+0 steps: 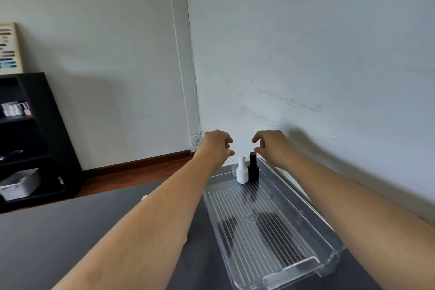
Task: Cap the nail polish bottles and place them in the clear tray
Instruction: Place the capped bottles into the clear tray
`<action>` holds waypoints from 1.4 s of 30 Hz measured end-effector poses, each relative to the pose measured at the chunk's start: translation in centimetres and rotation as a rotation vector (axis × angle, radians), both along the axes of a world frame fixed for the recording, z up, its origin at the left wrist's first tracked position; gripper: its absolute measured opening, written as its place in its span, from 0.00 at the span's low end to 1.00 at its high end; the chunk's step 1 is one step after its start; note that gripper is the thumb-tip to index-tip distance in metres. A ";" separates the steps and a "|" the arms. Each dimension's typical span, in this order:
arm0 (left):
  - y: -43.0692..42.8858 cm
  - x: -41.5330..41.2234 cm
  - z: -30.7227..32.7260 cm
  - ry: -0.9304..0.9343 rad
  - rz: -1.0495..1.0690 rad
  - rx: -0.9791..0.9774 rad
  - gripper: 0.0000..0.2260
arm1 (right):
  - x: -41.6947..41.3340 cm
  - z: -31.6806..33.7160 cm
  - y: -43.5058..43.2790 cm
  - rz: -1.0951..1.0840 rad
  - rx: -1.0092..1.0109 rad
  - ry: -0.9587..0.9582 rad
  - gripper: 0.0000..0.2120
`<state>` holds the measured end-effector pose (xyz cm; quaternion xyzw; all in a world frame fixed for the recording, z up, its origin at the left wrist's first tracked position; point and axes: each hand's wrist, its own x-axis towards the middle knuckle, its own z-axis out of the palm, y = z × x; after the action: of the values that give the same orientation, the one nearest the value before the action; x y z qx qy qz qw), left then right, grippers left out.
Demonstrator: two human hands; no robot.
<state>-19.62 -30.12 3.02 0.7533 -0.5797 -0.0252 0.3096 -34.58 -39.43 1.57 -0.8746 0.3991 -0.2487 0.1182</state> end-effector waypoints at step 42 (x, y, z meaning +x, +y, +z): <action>12.2 6.9 5.4 -0.053 0.015 -0.089 0.05 | 6.6 4.9 10.0 0.287 -0.033 0.070 0.07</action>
<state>-12.76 -17.97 8.39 0.7435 -0.5826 0.0228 0.3276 -28.01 -29.47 6.52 -0.9326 0.2698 -0.2048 0.1242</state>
